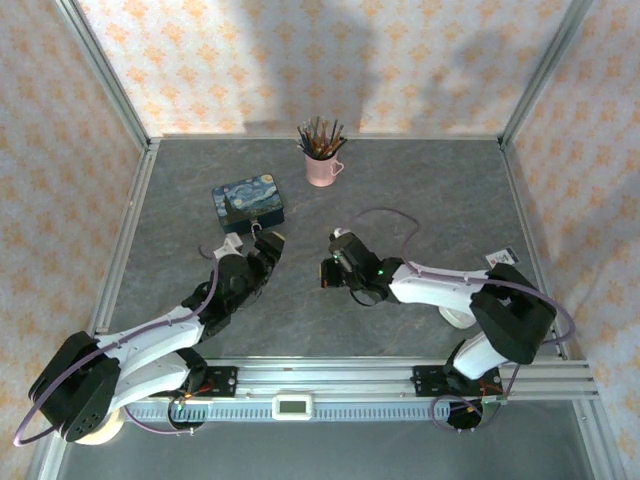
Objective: Unlock the padlock with the key
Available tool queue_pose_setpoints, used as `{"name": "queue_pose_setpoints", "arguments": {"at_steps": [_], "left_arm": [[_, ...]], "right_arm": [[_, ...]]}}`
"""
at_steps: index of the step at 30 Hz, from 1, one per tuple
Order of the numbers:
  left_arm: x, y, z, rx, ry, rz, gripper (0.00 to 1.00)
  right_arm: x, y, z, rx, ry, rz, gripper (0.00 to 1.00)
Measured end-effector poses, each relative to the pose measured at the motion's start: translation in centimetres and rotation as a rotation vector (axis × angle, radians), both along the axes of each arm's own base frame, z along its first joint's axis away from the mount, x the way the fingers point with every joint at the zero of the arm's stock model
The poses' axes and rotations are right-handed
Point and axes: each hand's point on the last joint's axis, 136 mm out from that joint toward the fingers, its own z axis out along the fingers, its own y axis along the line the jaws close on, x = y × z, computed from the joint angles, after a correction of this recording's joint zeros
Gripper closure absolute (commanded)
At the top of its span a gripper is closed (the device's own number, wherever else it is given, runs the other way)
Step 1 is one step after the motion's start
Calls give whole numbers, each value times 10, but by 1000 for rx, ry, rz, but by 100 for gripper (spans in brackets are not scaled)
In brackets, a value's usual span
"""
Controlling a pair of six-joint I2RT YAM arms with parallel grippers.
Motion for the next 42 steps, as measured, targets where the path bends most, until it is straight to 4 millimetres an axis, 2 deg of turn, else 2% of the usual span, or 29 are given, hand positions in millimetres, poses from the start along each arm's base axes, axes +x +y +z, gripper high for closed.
{"name": "queue_pose_setpoints", "arguments": {"at_steps": [3,7,9,12,16,20,25,28,34,38,42], "left_arm": [[0,2,3,-2,-9,10,14],[1,4,4,1,-13,24,14],[1,4,4,1,-13,24,14],[2,5,4,2,-14,28,14],[2,5,4,2,-14,28,14],[2,5,3,3,-13,28,14],[2,6,3,5,-11,31,14],[2,6,3,6,-11,31,14],[3,8,2,11,-12,46,14],[3,8,2,16,-13,47,14],[8,4,7,34,-24,38,14]], "right_arm": [[-2,-9,-12,-45,10,-17,98],[3,-22,-16,-112,-8,-55,73],[2,-36,-24,-182,-7,-78,61],[1,-50,-29,-259,-15,-85,54],[0,-53,-30,-287,-16,-74,53],[1,-46,-28,-286,-20,-57,53],[-2,-35,-41,-327,-2,-31,56],[-2,-36,-49,-368,10,-40,66],[3,-42,-49,-391,3,-97,97],[5,-42,-47,-336,18,-128,100],[2,-52,-40,-233,63,-154,100]]}}
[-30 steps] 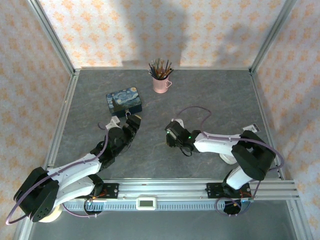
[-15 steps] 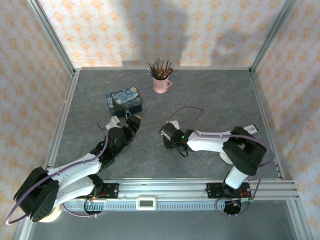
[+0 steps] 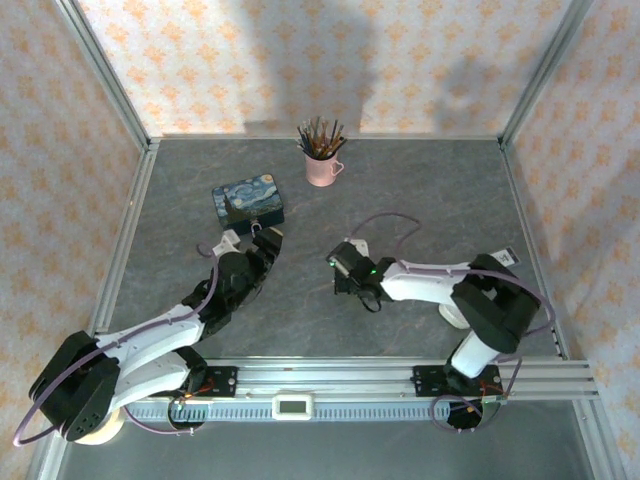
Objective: Unlock the padlock with the key
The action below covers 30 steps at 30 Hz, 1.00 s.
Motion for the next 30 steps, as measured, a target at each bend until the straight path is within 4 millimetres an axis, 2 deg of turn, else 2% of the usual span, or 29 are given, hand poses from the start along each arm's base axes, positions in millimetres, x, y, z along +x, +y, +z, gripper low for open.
{"name": "queue_pose_setpoints", "arguments": {"at_steps": [3,6,9,14,18,25,30], "left_arm": [[4,-6,3,10,-7,-23,14],[6,-13,3,9,-9,-49,15],[7,-22,0,11,-12,-81,16],[5,-43,-4,10,-9,-148,19],[1,-61,-6,-4,-14,-196,29],[-3,-109,-17,-8,-6,-296,43],[-6,-125,-29,-20,4,-327,46]], "right_arm": [[0,-3,16,101,7,-19,100],[6,1,41,229,-21,-37,100],[9,4,58,324,-49,-48,100],[2,6,58,400,-46,-46,100],[2,6,57,428,-38,-66,100],[11,15,80,575,-76,-127,100],[14,17,91,650,-92,-164,100]]}}
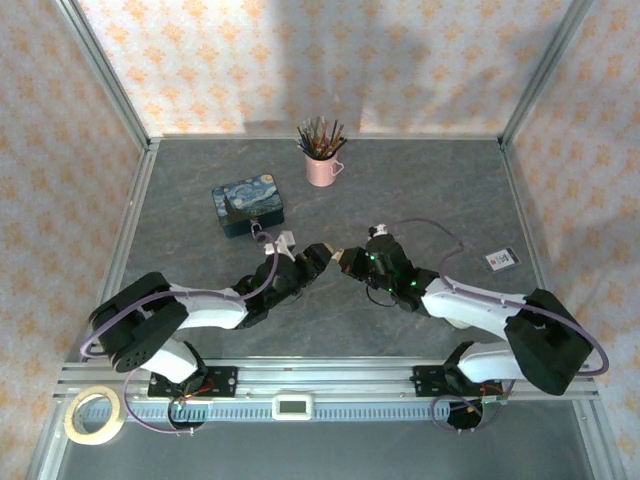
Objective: Unlock the padlock with the key
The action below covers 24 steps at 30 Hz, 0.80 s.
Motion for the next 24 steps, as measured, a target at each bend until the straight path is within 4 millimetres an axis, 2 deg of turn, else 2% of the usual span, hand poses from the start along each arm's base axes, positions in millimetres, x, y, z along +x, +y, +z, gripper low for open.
{"name": "queue_pose_setpoints", "arguments": {"at_steps": [3,5,12,17,18,21,23,24], "left_arm": [[2,-3,-7,2,8,-3,50],[3,-4,-7,-3,4,-3,57],[9,-11,9,-45,-28,-4,76],[10,-11,12,-53,-40,3,100],[10,-11,13,-53,-43,2,100],[11,-12,14,-52,-47,0,100],[13,-8,13,-36,-52,6,100],[14,-5,13,-22,-55,10,100]], "right_arm": [[2,1,7,28,-9,-13,100],[3,2,9,39,-15,-16,100],[4,2,10,51,-14,-24,100],[3,2,11,55,-16,-23,100],[3,2,11,56,-18,-22,96],[3,0,14,48,-37,-19,75],[3,-6,25,32,-83,-17,63],[5,-11,33,28,-111,-25,61]]}}
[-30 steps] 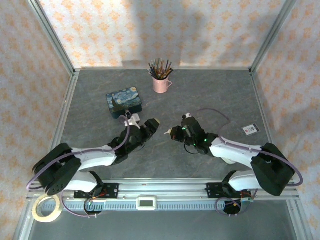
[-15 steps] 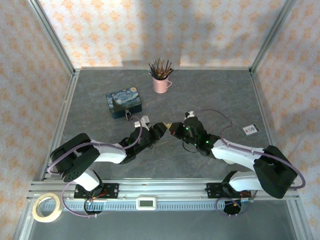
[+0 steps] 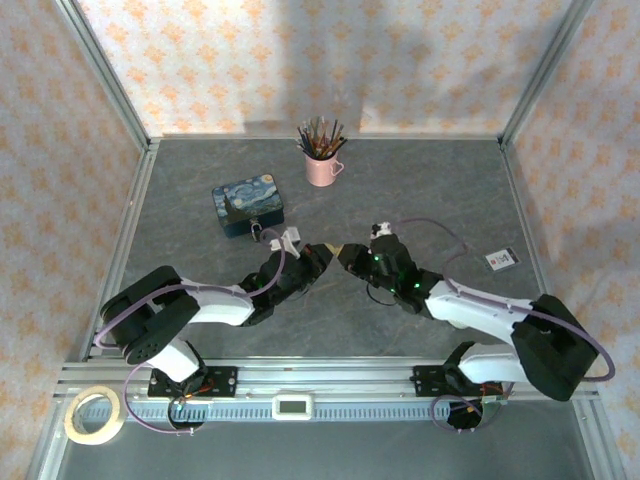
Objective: Unlock the padlock with the key
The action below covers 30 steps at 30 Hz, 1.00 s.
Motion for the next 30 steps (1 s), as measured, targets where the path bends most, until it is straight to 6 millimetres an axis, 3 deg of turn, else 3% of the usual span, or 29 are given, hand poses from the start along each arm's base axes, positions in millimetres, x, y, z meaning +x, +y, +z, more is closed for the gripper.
{"name": "queue_pose_setpoints", "arguments": {"at_steps": [5,9,14,19,24,30], "left_arm": [[12,18,21,95,-80,-6,100],[19,10,56,207,-194,-101,100],[4,-2,85,325,-319,-267,100],[-13,1,88,397,-374,-368,100],[-21,2,95,412,-419,-419,100],[-31,-4,97,391,-442,-488,100]], "right_arm": [[9,-30,53,-36,-219,-12,55],[14,-39,73,-97,-332,57,55],[14,-22,74,-106,-368,271,58],[-2,-1,61,-42,-336,489,63],[-23,14,71,46,-364,639,65],[-30,23,67,97,-361,723,69]]}}
